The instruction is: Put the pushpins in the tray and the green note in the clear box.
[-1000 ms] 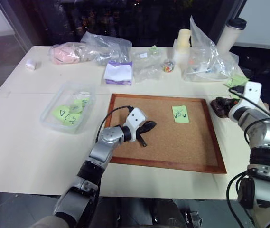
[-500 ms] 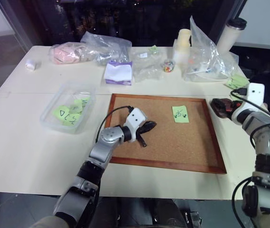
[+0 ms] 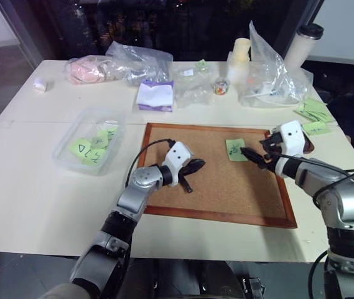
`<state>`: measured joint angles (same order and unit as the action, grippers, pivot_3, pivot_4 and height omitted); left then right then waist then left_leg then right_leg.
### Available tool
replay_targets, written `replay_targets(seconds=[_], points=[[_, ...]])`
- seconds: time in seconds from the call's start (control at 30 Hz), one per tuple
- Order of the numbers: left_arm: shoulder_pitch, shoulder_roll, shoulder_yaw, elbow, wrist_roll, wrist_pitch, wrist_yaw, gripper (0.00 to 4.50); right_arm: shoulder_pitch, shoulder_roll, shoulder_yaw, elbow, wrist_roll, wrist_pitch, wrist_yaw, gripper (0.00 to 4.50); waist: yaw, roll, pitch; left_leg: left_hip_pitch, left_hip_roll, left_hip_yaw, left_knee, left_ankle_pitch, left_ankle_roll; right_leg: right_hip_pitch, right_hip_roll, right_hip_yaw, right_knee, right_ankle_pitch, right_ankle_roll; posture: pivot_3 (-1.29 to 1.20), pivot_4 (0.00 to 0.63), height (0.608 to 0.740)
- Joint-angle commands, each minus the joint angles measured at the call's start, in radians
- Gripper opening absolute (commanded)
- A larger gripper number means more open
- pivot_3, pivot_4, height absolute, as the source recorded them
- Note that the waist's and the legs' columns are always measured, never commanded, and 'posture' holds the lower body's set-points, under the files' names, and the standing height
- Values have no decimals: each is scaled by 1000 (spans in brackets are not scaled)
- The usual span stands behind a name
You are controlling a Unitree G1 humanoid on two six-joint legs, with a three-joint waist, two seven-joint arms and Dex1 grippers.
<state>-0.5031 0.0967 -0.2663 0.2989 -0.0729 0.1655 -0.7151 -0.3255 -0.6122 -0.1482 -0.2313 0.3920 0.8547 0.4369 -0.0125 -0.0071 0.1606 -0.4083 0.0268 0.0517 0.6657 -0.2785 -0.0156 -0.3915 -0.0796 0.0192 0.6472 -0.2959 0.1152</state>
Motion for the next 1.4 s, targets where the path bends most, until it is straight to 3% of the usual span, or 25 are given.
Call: replay_targets(seconds=[0.03,0.43,0.53,0.6,0.63,0.83,1.23,1.4], points=[[27,4,-19,17,13,14,-1,0,-17,0,24,-8,-28,-47,8,2176,0,0,0,0,0,0,0,0,0,0,0,0,0,0,0,0,150,740],[42,7,-16,-5,12,27,10,0,-41,18,92,119,-100,-150,36,2176,-1,0,0,0,0,0,0,0,0,0,0,0,0,0,0,0,150,740],[42,7,-15,-6,11,29,13,0,-53,27,100,146,-109,-165,45,1355,-1,0,0,0,0,0,0,0,0,0,0,0,0,0,0,0,150,740],[41,6,-14,-4,11,28,14,0,-59,33,105,164,-116,-175,49,303,-1,0,0,0,0,0,0,0,0,0,0,0,0,0,0,0,150,740],[41,6,-14,-4,11,28,15,0,-61,33,108,170,-122,-179,51,54,-1,0,0,0,0,0,0,0,0,0,0,0,0,0,0,0,150,740],[43,8,-15,-5,11,32,19,0,-69,38,103,175,-124,-181,61,54,-2,0,0,0,0,0,0,0,0,0,0,0,0,0,0,0,150,740],[47,14,-28,0,16,47,10,0,-128,-27,-81,31,-47,-46,19,54,1,0,0,0,0,0,0,0,0,0,0,0,0,0,0,0,150,740],[40,14,-32,8,18,40,9,0,-149,-43,-162,131,-99,-89,-71,54,1,0,0,0,0,0,0,0,0,0,0,0,0,0,0,0,150,740]])
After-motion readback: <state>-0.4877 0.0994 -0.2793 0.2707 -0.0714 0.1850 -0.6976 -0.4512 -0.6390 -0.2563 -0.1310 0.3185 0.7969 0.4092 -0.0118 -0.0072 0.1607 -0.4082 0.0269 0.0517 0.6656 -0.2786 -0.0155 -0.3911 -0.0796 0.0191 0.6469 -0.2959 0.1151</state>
